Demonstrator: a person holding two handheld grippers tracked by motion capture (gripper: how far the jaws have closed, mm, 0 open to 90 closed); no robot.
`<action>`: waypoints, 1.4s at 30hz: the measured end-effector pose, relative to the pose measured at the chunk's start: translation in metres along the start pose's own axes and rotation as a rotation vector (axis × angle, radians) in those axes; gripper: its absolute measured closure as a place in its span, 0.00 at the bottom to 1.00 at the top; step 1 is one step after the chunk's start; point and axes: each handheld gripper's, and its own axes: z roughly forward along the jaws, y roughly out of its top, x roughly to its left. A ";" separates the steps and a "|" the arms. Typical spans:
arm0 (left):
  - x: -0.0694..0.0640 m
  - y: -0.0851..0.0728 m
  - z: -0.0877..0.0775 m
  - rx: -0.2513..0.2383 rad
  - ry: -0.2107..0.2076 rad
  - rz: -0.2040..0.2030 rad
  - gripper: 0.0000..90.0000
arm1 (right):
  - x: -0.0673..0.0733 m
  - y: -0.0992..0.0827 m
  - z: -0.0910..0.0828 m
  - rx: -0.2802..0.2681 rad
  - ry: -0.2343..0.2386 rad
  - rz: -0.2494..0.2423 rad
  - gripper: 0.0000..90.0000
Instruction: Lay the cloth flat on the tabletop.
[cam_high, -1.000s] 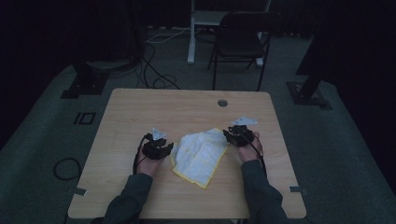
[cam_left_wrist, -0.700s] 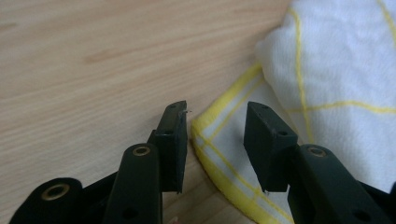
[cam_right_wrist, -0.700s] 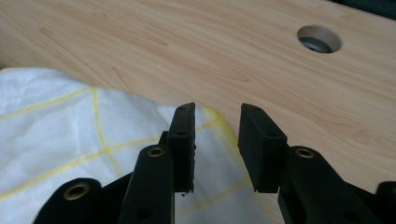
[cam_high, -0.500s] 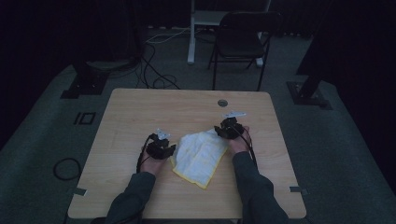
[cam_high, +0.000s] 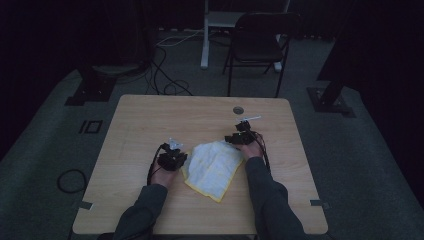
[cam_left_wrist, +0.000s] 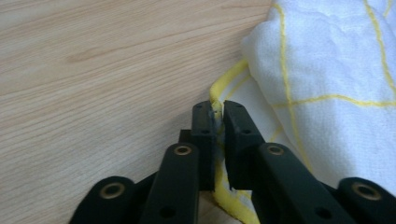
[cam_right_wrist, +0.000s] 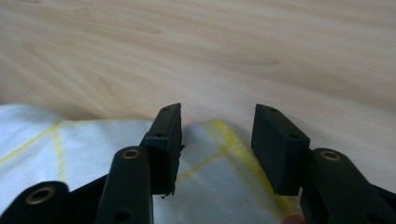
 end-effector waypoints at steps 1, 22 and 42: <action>0.000 0.000 0.000 0.000 0.000 0.000 0.95 | 0.001 -0.001 0.000 0.006 0.006 -0.013 0.79; 0.020 0.003 -0.042 -0.103 0.067 -0.061 0.97 | -0.009 -0.010 -0.066 -0.102 -0.075 -0.142 0.98; 0.007 -0.036 -0.067 -0.067 0.038 -0.080 0.97 | 0.000 -0.070 -0.106 -0.114 -0.058 -0.156 0.97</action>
